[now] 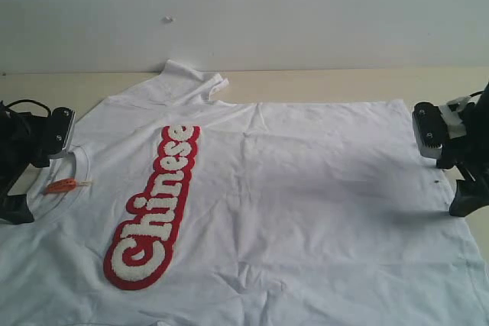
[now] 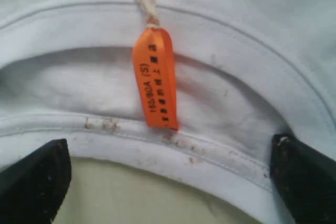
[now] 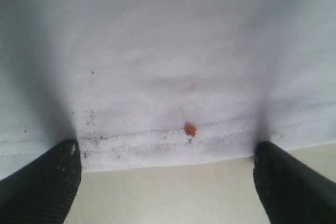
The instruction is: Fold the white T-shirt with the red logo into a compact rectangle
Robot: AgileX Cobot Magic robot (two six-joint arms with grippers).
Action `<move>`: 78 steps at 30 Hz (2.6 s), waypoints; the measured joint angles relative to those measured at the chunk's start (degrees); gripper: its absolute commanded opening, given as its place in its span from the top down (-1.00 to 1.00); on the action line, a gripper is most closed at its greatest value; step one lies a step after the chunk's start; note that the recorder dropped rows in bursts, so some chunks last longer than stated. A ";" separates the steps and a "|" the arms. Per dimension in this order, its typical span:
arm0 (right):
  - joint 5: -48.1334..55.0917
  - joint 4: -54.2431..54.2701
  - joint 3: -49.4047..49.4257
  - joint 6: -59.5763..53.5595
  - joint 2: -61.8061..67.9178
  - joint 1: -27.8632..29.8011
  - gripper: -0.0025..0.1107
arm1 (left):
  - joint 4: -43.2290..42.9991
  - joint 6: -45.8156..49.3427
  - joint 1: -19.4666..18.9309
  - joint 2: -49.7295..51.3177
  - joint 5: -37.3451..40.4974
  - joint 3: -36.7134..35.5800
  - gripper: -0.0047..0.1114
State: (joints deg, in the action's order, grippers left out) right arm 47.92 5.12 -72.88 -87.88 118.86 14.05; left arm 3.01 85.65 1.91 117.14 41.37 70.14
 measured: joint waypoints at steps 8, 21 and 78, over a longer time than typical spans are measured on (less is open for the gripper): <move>-0.20 1.82 0.00 1.00 0.00 0.00 -0.54 | 0.00 0.08 0.00 0.00 0.00 0.00 -0.86; -2.88 8.94 0.00 1.04 0.00 0.00 -0.54 | 0.23 0.08 -0.12 0.00 0.00 0.00 -0.86; -3.14 8.58 0.00 8.54 -10.29 -0.10 -0.41 | 1.75 -0.13 -0.12 0.48 -0.47 -0.25 0.92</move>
State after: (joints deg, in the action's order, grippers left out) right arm 44.78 13.70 -72.88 -79.35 108.57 13.95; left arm 4.75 85.52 1.79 117.63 40.90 69.89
